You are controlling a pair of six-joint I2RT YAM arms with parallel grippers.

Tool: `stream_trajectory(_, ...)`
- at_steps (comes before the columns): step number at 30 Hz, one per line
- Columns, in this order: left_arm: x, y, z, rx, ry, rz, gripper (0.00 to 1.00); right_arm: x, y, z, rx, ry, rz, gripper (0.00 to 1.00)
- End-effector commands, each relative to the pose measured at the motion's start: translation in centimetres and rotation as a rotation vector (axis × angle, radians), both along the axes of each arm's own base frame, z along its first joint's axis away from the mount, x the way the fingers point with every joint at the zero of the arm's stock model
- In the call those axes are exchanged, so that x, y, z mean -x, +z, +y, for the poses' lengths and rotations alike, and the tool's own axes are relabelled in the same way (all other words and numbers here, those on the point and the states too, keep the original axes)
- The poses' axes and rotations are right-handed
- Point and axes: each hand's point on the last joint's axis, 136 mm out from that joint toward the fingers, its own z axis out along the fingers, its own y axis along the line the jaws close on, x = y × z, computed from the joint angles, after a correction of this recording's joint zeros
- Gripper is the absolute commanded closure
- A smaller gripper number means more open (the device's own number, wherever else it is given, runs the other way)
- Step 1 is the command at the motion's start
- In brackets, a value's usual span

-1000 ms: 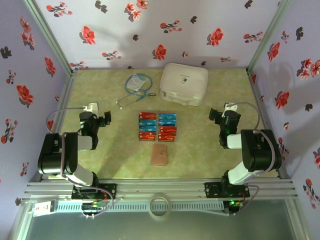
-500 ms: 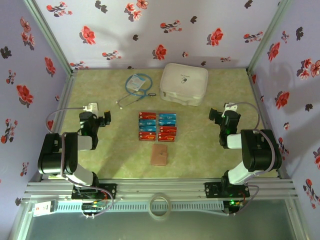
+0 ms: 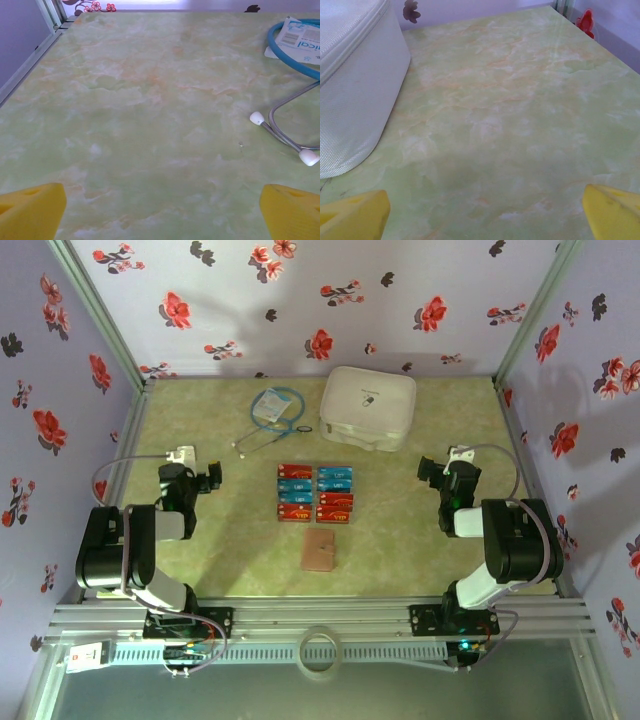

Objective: Put the credit cards into the card holder

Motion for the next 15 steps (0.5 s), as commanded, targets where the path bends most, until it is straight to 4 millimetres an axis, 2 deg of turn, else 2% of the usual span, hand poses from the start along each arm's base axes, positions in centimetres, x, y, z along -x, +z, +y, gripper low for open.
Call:
stream_trajectory(1, -0.6, 1.1, 0.3, -0.017, 0.010, -0.041, 0.00, -0.3, 0.9, -0.3, 0.008, -0.002, -0.032, 0.01)
stream_trajectory(6, 0.1, 1.8, 0.9, -0.015, 0.049, -0.083, 0.00, 0.6, 2.8, -1.1, 0.011, -0.052, -0.057, 0.01)
stream_trajectory(15, 1.2, 4.9, 1.8, 0.009, 0.118, -0.080, 0.00, 2.2, 5.2, -2.0, -0.028, -0.125, -0.045, 0.01)
